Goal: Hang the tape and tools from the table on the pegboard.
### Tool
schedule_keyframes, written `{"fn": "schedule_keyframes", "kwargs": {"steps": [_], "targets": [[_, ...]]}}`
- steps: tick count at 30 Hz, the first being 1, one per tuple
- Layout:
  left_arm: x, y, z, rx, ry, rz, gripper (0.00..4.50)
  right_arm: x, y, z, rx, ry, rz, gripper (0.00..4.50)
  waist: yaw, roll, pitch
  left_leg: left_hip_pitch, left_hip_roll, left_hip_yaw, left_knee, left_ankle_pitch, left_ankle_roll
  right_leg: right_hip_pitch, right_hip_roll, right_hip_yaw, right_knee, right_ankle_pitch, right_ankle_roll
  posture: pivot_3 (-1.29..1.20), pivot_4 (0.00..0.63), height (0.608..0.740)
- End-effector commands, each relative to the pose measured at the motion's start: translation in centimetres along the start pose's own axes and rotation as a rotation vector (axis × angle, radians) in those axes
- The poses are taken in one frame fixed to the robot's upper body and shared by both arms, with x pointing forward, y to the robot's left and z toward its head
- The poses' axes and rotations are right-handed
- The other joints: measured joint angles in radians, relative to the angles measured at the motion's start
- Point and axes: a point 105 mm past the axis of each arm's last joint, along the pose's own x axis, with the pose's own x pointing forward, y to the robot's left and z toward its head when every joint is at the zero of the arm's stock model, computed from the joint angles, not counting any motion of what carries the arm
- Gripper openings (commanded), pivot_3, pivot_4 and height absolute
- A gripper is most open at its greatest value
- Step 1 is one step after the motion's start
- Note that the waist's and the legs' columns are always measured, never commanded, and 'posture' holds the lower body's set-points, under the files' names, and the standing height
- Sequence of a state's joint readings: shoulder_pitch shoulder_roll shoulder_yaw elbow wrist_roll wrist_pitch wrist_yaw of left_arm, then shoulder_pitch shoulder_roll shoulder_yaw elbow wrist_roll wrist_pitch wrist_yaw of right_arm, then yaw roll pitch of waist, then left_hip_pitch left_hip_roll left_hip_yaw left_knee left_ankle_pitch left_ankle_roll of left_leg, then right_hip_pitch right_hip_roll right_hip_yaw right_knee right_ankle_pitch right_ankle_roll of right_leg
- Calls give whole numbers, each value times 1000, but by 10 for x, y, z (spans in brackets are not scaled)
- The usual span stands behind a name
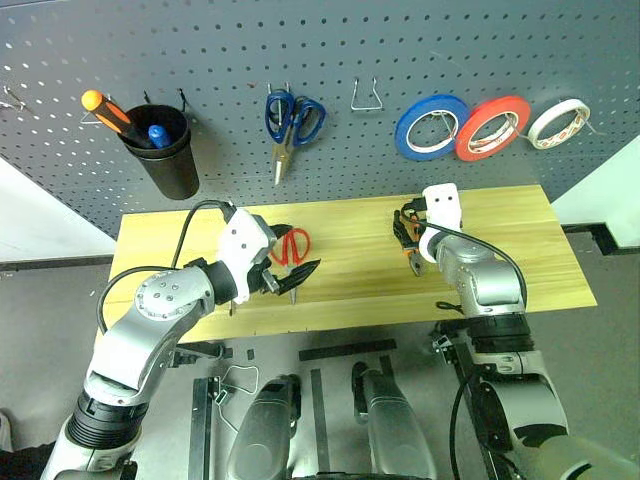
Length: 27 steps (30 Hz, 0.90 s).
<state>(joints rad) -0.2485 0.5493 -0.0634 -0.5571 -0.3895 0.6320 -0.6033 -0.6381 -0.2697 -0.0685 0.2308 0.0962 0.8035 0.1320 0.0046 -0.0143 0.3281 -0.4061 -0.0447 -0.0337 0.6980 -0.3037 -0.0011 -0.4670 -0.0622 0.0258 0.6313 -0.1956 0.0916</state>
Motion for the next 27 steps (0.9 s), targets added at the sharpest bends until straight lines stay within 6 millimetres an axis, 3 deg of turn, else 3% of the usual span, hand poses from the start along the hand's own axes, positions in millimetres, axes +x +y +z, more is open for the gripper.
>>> {"fn": "schedule_keyframes", "kwargs": {"steps": [1,14,27], "targets": [[-3,-4,10,23,-30,-5,3949,0,-3,3,-18,21,4,4201,0,1,1,0,0,0,0,0,0,0,0,0,0,0,0,126,389,740],[-5,-11,14,3,-41,0,3949,5,-5,8,-29,33,35,4201,-1,1,20,-1,0,0,-1,-1,1,0,0,0,-2,0,0,126,413,740],[-10,-15,15,-11,-33,7,3949,13,-27,19,-30,25,-10,4201,-1,0,45,-3,1,0,-3,-1,2,-2,0,0,-5,0,0,129,434,740]]}}
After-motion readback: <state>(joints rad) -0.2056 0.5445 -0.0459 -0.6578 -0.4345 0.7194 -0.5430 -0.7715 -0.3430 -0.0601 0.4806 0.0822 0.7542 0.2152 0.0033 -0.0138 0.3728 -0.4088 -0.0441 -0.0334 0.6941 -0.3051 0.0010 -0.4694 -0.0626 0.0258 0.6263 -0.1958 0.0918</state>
